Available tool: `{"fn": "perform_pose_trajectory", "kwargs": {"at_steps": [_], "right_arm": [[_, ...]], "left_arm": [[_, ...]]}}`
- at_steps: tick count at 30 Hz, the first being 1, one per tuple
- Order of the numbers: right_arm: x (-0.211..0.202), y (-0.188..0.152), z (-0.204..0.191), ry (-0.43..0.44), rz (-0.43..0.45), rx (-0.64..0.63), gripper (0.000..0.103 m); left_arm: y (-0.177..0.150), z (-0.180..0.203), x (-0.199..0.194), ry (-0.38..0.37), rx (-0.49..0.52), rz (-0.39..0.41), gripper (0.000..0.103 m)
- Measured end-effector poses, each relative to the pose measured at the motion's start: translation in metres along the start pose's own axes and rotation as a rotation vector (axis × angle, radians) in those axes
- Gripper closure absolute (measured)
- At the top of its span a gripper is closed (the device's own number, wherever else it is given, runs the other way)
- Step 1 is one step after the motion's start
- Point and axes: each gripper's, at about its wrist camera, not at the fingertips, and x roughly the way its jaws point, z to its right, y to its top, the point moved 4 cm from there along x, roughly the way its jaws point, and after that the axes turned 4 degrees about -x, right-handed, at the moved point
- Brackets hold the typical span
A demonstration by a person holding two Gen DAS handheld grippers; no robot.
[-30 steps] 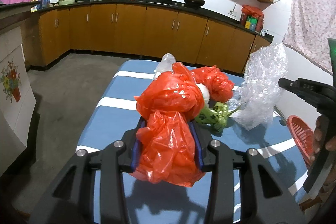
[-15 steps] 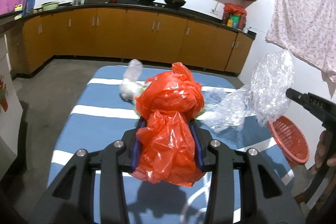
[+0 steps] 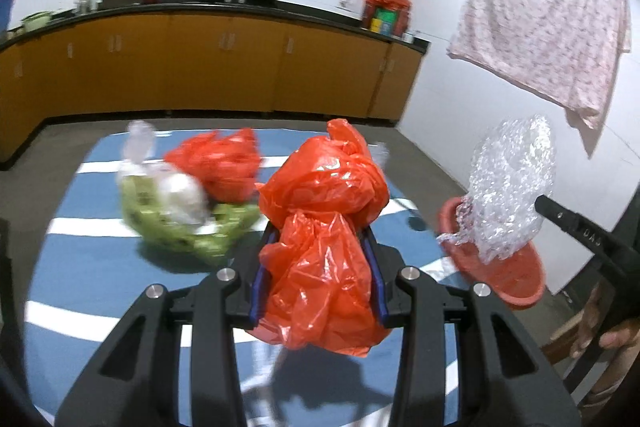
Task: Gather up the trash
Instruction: 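Carry the bubble wrap and red bag over the orange basket with both tools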
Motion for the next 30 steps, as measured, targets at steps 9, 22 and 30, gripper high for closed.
{"fn": "perform_pose_trajectory", "kwargs": {"at_steps": [9,22,30], "right_arm": [[-0.001,-0.008,0.066,-0.106,-0.005,0.071,0.096],[0.013,-0.021,0.118,-0.194,-0.028,0.093,0.096],[0.026,-0.025,0.130,-0.213,-0.049,0.082,0.096]], "left_arm": [[-0.005,0.083,0.041,-0.148,0.074,-0.056,0.064],[-0.023,0.166,0.104,-0.263,0.156,-0.146,0.064],[-0.034,0.203,0.145,-0.315,0.206,-0.203,0.064]]}}
